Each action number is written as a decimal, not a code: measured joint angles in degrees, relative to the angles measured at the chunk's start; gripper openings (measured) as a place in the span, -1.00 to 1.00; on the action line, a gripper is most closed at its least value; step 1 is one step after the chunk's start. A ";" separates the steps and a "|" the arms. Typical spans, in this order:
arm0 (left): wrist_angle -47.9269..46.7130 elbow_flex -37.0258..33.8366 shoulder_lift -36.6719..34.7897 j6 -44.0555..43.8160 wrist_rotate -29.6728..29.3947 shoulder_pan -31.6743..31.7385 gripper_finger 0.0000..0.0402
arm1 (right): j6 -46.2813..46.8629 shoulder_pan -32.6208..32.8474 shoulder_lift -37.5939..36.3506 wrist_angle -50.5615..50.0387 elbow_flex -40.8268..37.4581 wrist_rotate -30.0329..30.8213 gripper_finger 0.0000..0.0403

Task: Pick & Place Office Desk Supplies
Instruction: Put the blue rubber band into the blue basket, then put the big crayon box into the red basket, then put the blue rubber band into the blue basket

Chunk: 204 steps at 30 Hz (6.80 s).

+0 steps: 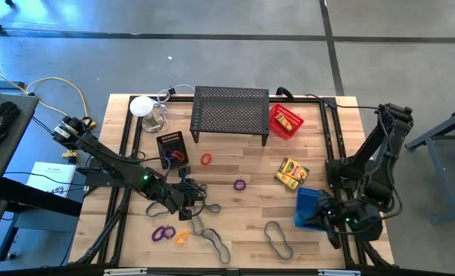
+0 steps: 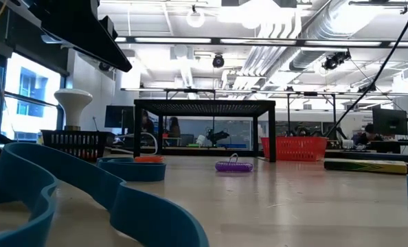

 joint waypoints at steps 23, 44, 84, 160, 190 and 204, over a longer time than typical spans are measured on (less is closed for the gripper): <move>0.42 0.00 0.00 0.00 0.00 0.00 -0.51 | 50.02 -2.24 5.41 -35.97 -2.51 -30.35 -0.99; 2.16 0.00 0.00 0.00 0.00 0.00 -0.51 | 41.44 -15.65 10.65 -26.74 -2.51 -30.27 -0.74; 3.13 0.00 0.00 4.41 0.02 2.62 -0.51 | -9.46 -40.10 5.02 -17.85 -2.43 -19.46 -0.09; 2.64 0.02 0.02 7.82 0.94 3.06 -0.51 | -49.50 -91.86 30.56 -32.18 24.15 -19.67 -0.89; 1.30 0.00 0.02 7.17 0.90 2.76 -0.51 | -47.96 -89.78 28.78 -26.82 21.02 -6.89 0.16; -5.84 0.02 0.00 1.36 0.87 -3.79 -0.51 | -31.40 -61.26 11.48 -24.96 22.77 -6.03 0.24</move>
